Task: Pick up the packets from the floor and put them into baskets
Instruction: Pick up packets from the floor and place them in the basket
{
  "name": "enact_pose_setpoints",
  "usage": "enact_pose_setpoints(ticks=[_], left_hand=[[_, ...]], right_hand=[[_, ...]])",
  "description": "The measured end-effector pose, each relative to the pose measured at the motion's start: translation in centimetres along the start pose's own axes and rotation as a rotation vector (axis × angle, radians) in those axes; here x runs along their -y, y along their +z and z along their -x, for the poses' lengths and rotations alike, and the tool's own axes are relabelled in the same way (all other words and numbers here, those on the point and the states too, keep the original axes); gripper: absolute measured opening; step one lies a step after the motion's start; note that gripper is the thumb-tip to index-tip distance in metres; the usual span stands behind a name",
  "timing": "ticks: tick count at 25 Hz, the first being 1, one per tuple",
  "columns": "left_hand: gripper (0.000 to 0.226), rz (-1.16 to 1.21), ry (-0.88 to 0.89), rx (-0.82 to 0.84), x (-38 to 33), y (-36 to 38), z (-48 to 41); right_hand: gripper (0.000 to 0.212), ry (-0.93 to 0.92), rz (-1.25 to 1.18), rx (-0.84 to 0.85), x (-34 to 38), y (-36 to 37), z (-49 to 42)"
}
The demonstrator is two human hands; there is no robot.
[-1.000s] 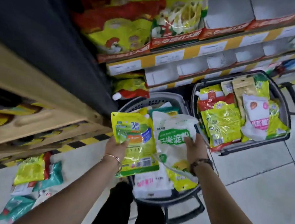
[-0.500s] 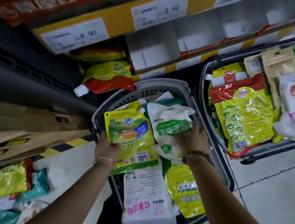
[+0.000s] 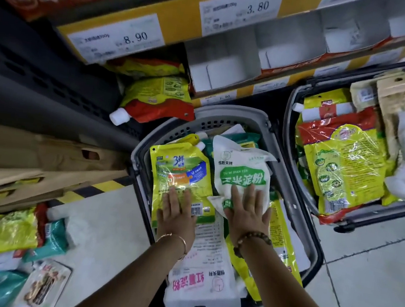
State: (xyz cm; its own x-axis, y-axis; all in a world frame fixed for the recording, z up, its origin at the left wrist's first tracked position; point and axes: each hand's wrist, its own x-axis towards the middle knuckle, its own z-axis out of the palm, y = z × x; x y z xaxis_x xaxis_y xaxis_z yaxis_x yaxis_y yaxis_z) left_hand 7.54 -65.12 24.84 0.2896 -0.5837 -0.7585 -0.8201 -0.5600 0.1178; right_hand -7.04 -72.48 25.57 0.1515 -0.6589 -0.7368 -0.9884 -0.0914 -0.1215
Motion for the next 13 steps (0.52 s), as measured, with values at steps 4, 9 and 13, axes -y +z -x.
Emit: enact_pose_setpoints(ticks=[4, 9, 13], left_hand=[[0.067, 0.019, -0.020, 0.107, -0.3, -1.4, -0.8], [0.062, 0.272, 0.003, 0.004, 0.7, -5.0, 2.8], [0.056, 0.689, -0.030, -0.230, 1.9, -7.8, 9.6]], right_hand=[[0.057, 0.007, 0.015, 0.044, 0.2, -0.4, -0.9], [0.058, -0.020, -0.025, 0.071, -0.2, -3.6, 2.3], [0.059, -0.081, -0.124, -0.030, -0.6, -6.7, 8.5]])
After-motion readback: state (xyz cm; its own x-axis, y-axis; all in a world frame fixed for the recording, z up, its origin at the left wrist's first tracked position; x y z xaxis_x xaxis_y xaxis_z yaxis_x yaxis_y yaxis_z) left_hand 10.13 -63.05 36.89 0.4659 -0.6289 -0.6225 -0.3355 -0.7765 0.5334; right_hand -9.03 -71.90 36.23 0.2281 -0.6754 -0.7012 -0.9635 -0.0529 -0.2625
